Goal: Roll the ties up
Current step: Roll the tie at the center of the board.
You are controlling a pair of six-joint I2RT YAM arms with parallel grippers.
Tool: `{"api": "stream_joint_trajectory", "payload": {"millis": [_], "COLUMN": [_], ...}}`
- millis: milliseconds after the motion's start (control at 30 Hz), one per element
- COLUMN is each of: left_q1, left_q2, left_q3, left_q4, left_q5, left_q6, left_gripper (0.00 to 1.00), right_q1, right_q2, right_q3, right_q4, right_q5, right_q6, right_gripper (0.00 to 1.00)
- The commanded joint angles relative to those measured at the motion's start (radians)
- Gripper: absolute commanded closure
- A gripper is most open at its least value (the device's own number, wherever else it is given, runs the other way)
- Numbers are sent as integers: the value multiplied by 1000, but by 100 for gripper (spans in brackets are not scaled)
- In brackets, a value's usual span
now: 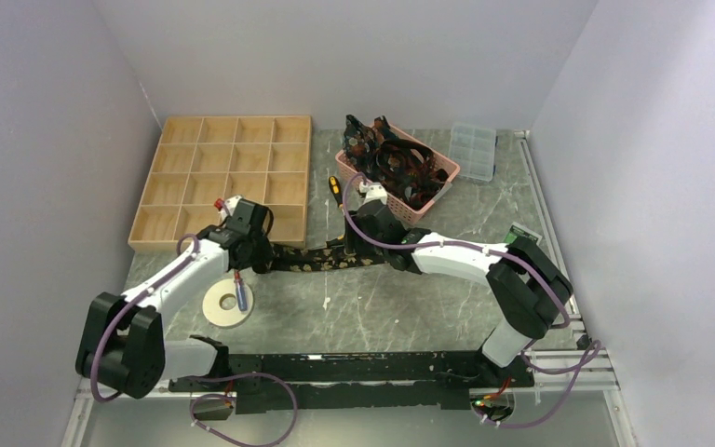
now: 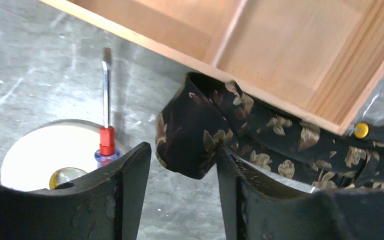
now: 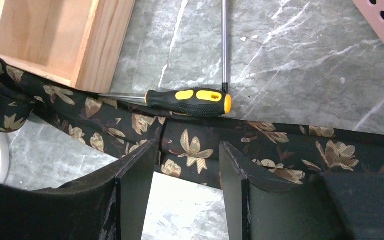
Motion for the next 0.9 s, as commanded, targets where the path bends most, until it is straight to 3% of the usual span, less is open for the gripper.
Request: {"api": "stream_joint_trajectory", "payload": {"millis": [0,400,633,767,867], "left_q1": [48,69,69,69,69], "left_q2": [-43,-78,-155,-71,19], "left_q3": [3,25,-10,26,76], "left_q4": [-42,-134,21,40,-23], "left_q5": [-48,-107,111,233,227], "left_q6": [-5,-45,81,139,162], "left_gripper": [40,30,23,21,22], "right_q1": [12,27,33,52,58], "right_q2": [-8,4,-2,25,26], "right_q3": [-6,-10,-24,-2,-1], "right_q4": [55,69,121,115,118], "right_q5": [-11,-25,-82,-97,-96], "right_q6": [7,-1,0,-2,-4], "right_gripper": [47,47,47,47,47]}}
